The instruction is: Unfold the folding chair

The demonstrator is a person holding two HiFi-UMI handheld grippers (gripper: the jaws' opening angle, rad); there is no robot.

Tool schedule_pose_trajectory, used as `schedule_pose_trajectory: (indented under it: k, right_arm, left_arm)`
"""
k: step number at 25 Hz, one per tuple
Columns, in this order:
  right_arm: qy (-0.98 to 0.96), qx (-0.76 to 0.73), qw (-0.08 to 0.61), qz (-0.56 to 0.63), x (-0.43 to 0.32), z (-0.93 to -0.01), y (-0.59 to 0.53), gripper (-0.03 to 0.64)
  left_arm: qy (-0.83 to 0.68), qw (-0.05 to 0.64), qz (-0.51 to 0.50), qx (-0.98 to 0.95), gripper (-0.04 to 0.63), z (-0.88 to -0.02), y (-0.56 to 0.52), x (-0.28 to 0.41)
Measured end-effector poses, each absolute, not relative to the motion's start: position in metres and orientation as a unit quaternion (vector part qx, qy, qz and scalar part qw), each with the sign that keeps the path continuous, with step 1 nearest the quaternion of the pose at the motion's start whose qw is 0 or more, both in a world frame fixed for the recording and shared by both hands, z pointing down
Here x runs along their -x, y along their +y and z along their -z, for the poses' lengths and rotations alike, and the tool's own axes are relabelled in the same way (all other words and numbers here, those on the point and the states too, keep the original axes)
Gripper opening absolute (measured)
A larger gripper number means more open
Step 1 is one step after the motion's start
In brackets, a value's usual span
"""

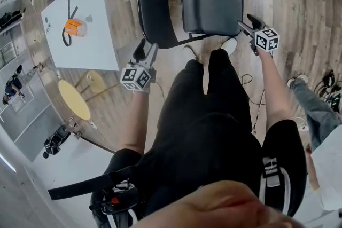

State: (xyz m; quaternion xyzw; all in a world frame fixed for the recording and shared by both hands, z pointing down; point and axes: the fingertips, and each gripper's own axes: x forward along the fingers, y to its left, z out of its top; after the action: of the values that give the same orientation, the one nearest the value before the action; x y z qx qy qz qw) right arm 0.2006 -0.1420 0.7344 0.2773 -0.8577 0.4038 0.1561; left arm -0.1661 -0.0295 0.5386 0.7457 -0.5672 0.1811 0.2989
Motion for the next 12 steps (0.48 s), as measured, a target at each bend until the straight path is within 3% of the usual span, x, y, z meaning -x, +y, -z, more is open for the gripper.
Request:
schedule_pose_trajectory:
  k: [2, 4, 12]
  right_arm:
    - [-0.874, -0.270, 0.151, -0.375, -0.188, -0.690, -0.133, 0.285]
    - [-0.887, -0.270, 0.140, -0.348, -0.176, -0.646, -0.125, 0.224]
    - [-0.907, -0.295, 0.063, -0.294, -0.122, -0.477, -0.066, 0.224]
  left_arm:
    - [-0.553, 0.275, -0.174, -0.767, 0.226, -0.520, -0.032, 0.146]
    - [-0.535, 0.257, -0.155, -0.790, 0.168, -0.501, -0.034, 0.130]
    - [-0.448, 0.246, -0.081, -0.856, 0.120, -0.426, -0.008, 0.090]
